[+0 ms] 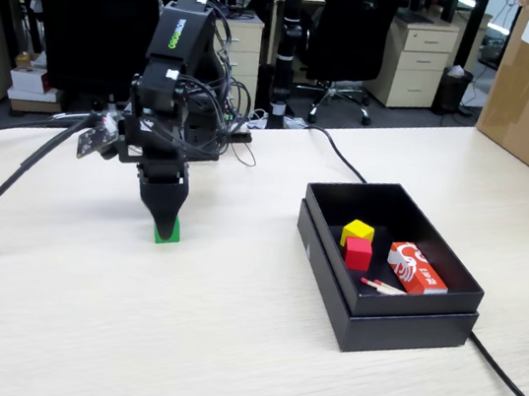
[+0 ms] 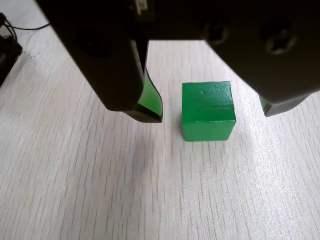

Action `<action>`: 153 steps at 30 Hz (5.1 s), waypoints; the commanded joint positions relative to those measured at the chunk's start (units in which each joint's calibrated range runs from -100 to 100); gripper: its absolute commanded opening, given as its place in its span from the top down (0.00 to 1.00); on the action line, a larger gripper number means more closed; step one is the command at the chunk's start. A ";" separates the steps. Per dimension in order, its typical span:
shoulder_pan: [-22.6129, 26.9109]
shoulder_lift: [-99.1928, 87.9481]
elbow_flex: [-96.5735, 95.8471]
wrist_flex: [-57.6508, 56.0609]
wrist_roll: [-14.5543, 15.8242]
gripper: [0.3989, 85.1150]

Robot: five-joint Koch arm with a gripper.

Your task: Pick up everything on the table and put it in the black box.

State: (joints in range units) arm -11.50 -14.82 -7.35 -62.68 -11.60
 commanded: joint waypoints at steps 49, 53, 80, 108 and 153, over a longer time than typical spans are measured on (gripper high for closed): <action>27.94 26.58 54.13 -6.57 18.02 0.99; 27.84 27.39 51.95 -6.57 18.46 0.99; 13.77 -50.18 11.43 -0.60 15.14 0.42; 10.21 -85.18 -56.12 34.56 13.53 0.40; 9.91 -85.06 -89.93 64.45 9.08 0.41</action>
State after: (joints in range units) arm -1.59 -99.87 -96.35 4.53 -2.03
